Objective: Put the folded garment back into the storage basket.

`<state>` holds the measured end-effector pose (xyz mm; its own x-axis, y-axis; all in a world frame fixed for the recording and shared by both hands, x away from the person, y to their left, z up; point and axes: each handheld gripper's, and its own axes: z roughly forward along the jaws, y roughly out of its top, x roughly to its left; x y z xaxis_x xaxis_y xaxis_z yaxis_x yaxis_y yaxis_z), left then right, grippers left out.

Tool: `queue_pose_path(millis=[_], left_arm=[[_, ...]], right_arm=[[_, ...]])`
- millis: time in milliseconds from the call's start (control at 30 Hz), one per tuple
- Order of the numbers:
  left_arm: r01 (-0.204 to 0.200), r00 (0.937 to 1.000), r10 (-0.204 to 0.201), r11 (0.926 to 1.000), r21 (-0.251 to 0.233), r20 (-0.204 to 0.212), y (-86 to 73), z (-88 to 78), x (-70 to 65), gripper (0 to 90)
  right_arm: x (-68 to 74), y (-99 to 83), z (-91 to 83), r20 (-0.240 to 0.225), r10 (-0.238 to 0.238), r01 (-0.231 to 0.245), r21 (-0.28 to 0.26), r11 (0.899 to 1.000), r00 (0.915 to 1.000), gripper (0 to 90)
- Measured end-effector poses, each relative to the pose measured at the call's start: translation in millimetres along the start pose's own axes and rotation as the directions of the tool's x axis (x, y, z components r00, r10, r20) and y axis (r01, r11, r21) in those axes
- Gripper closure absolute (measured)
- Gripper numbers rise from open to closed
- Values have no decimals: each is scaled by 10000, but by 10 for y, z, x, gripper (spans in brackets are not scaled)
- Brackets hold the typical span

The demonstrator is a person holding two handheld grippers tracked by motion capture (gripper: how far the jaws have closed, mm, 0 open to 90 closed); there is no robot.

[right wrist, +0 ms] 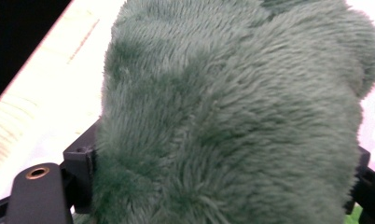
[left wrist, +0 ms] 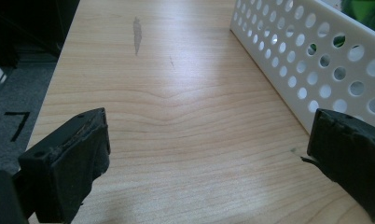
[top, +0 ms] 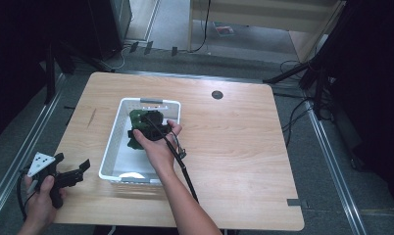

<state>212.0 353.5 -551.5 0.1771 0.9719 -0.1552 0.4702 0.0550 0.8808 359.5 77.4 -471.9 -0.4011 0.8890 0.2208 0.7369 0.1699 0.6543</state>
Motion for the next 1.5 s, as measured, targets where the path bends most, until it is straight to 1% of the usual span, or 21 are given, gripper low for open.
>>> queue_pose_path(millis=[67, 200, 300, 467, 600, 633, 667, 700, 733, 767, 833, 900, 933, 967, 1000, 1167, 1200, 1300, 1333, 1400, 1500], left_arm=[[0, 10000, 0, 10000, 3, -1, 0, 1, 0, 2], [2, 10000, -2, 10000, -7, -5, 0, 0, 0, 2], [-10, 10000, 10, 10000, -11, 4, 0, 1, -1, 2], [4, 10000, -4, 10000, 1, 1, 0, 1, 2, 2], [2, 10000, -2, 10000, 16, -9, 1, 1, 1, 2], [-1, 10000, 1, 10000, 21, -12, 1, 0, 0, 2], [-1, 10000, 1, 10000, 21, -12, 1, 0, 0, 2], [2, 10000, -2, 10000, 22, -17, 1, 2, 0, 2], [2, 10000, -2, 10000, 22, -15, 1, 2, 0, 2], [2, 10000, -2, 10000, 22, -15, 1, 2, 0, 2], [-6, 10000, 6, 10000, 22, -1, 1, 2, 1, 2], [-21, 10000, 21, 10000, 34, 4, 1, 3, 1, 2], [-21, 10000, 21, 10000, 34, 4, 1, 3, 1, 2], [-22, 10000, 22, 10000, 28, 3, 1, 4, 0, 2], [-25, 10000, 25, 10000, 33, 6, 1, 3, 1, 2], [-13, 10000, 13, 10000, 23, 3, 1, 3, 1, 2], [-13, 10000, 13, 10000, 23, 2, 1, 3, 1, 2], [-14, 10000, 14, 10000, 26, -8, 1, 2, 1, 2], [-5, 10000, 5, 10000, 35, -13, 1, 3, 2, 2], [2, 10000, -2, 10000, 27, -16, 1, 2, 1, 2], [-3, 10000, 3, 10000, 28, -19, 1, 2, 1, 2]], right_arm=[[10, -18, 83, 236, -68, 65, 113, 9999, 9997, 170], [1, -38, 167, 140, 4, -9, 375, 9993, 9999, 181], [-13, -55, 210, 74, 35, -38, 446, 9990, 10000, 186], [-30, -83, 265, 275, -191, 179, 434, 9989, 9994, 185], [-13, -99, 293, 293, -316, 299, 570, 9979, 9991, 174], [5, -114, 319, 423, -496, 462, 781, 9959, 9979, 154], [5, -114, 319, 423, -496, 462, 781, 9959, 9979, 154], [21, -128, 345, 551, -540, 479, 1061, 9932, 9970, 131], [19, -132, 350, 594, -535, 463, 1164, 9921, 9968, 130], [19, -132, 350, 594, -535, 463, 1164, 9921, 9968, 130], [25, -134, 349, 496, -333, 273, 1167, 9928, 9982, 118], [31, -131, 351, 475, -224, 161, 1285, 9916, 9986, 73], [31, -131, 351, 475, -224, 161, 1285, 9916, 9986, 73], [31, -131, 356, 415, -225, 167, 1349, 9907, 9989, 49], [45, -132, 361, 509, -330, 250, 1510, 9882, 9982, 0], [97, -124, 325, 756, -588, 479, 1391, 9891, 9954, 0], [106, -109, 292, 642, -548, 463, 1260, 9909, 9964, 0], [105, -86, 246, 565, -458, 393, 1107, 9931, 9974, 0], [103, -60, 194, 527, -389, 336, 985, 9946, 9979, 0], [100, -35, 135, 563, -423, 375, 835, 9958, 9975, 0], [67, -1, 18, 421, -453, 435, 430, 9981, 9981, 0]])
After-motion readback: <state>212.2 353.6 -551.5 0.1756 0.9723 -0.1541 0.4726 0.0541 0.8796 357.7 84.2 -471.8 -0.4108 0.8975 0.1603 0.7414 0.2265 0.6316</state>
